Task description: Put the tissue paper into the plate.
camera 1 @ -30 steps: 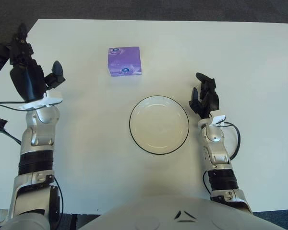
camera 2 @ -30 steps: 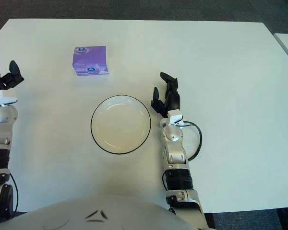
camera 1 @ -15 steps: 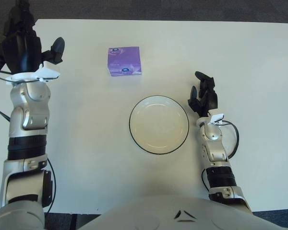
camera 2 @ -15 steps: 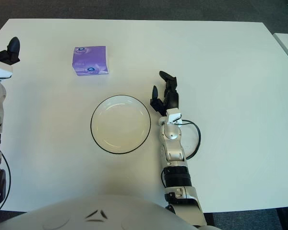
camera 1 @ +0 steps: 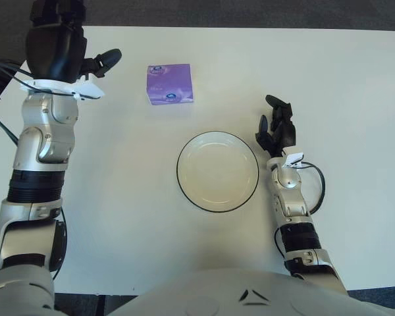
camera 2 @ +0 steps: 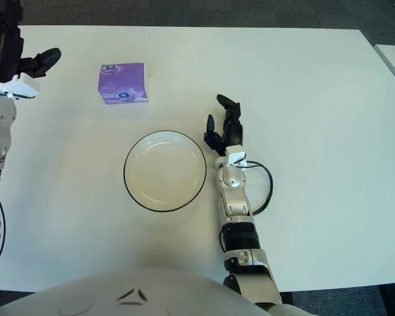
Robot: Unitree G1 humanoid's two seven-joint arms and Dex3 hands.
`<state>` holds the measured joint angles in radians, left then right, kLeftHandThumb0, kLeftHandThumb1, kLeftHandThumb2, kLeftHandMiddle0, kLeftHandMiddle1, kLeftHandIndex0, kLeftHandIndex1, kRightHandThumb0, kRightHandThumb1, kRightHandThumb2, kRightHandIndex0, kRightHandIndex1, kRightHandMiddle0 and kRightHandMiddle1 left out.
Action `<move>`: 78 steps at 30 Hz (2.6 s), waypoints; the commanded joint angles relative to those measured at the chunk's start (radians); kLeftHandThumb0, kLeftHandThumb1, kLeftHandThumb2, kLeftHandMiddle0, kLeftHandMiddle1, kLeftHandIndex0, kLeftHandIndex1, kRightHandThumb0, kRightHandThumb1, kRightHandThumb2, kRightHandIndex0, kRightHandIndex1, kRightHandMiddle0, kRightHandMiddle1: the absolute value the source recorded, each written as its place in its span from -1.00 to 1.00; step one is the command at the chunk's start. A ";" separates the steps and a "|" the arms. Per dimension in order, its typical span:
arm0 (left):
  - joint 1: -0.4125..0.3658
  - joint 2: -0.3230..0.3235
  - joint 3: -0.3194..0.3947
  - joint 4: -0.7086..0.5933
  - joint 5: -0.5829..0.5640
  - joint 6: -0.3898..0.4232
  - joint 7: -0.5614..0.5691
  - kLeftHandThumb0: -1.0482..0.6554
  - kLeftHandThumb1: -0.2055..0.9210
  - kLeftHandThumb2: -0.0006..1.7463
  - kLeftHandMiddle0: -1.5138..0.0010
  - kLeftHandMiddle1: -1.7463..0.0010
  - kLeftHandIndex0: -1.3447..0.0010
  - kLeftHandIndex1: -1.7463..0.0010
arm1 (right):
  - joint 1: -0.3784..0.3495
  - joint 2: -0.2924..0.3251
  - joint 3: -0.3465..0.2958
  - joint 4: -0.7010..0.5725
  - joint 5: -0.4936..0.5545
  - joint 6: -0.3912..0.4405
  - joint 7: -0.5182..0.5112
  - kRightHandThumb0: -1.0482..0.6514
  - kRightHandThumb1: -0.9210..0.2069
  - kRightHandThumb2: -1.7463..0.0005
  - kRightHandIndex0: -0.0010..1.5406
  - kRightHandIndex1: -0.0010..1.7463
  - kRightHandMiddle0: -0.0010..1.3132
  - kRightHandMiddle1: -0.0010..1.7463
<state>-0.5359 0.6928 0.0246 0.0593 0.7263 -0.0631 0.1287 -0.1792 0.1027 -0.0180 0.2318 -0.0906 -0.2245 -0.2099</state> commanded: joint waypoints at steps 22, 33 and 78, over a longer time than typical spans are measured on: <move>-0.389 0.021 -0.356 0.621 0.117 -0.369 -0.038 -1.00 1.00 -0.78 1.00 1.00 1.00 1.00 | 0.031 0.004 -0.016 0.153 0.007 0.045 -0.020 -0.44 -1.00 0.24 -0.40 -0.99 -1.00 -0.02; -0.520 -0.048 -0.472 0.835 0.189 -0.411 0.026 -1.00 1.00 -0.75 1.00 1.00 1.00 1.00 | 0.011 0.004 -0.024 0.188 0.009 0.032 -0.029 -0.43 -1.00 0.24 -0.40 -0.99 -1.00 -0.02; -0.700 -0.240 -0.605 1.191 0.150 -0.291 -0.049 -1.00 1.00 -0.71 1.00 1.00 1.00 1.00 | -0.023 0.017 -0.025 0.239 -0.003 0.032 -0.092 -0.40 -1.00 0.31 -0.38 -0.99 -1.00 -0.05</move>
<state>-1.2141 0.4522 -0.5717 1.2393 0.8833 -0.3654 0.0924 -0.2917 0.1089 -0.0369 0.3784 -0.0984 -0.2848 -0.2961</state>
